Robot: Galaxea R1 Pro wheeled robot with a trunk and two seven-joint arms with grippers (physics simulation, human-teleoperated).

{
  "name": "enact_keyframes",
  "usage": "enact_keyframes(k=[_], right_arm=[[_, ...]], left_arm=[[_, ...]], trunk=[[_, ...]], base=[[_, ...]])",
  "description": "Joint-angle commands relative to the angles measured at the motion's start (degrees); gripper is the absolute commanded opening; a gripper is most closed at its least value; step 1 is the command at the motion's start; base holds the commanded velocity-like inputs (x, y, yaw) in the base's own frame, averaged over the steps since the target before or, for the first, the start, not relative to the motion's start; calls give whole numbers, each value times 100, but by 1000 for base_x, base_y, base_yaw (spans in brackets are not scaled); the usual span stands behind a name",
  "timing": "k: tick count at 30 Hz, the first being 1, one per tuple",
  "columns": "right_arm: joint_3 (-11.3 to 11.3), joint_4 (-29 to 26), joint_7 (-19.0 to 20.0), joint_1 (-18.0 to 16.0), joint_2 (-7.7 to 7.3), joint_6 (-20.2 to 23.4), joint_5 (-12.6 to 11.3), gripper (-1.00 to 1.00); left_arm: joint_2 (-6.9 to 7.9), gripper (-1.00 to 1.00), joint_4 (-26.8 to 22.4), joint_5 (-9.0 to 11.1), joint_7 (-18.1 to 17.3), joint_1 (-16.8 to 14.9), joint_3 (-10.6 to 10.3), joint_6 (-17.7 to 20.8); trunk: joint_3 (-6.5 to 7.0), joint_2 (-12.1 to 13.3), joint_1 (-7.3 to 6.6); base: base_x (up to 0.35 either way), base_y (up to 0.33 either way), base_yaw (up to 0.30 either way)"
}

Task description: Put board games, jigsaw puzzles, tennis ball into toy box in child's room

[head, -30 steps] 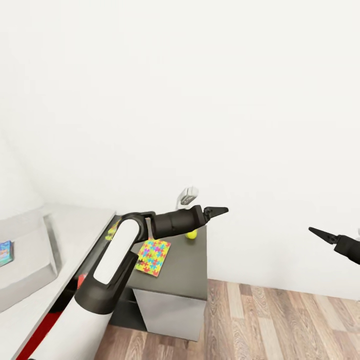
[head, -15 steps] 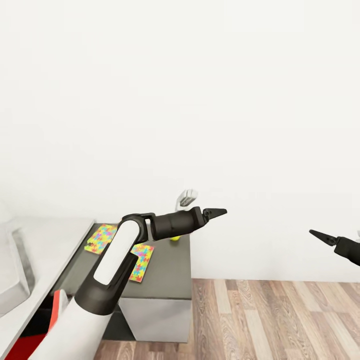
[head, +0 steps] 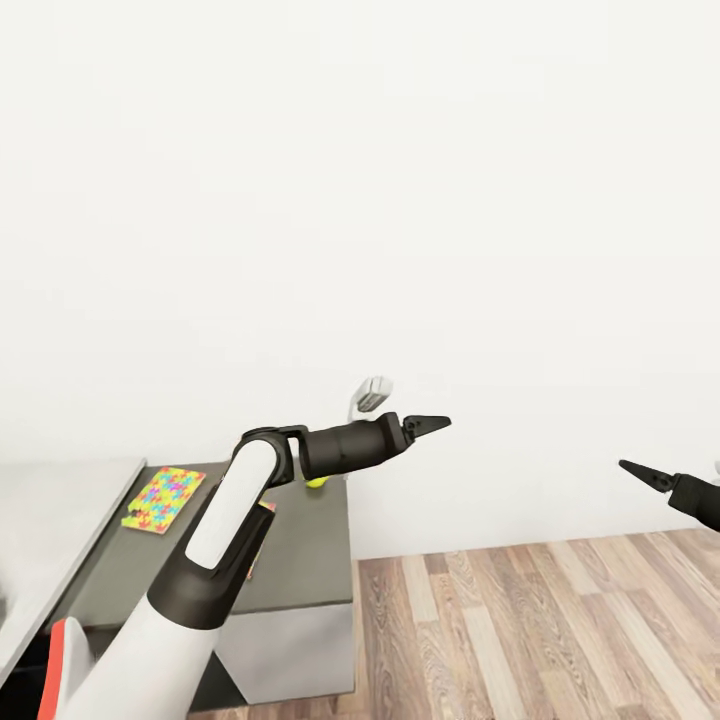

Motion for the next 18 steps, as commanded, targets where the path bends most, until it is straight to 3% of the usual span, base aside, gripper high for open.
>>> enact_keyframes(k=[1, 18], right_arm=[[-7, -1, 40, -9, 0, 27, 27, 100], [3, -4, 37, -8, 6, 21, 29, 100]], left_arm=[[-1, 100, -5, 60, 60, -5, 3, 12], [6, 100, -3, 64, 66, -15, 22, 30]], trunk=[[-7, -12, 4], [88, -12, 4]], base=[[0, 0, -256], [0, 0, -256]])
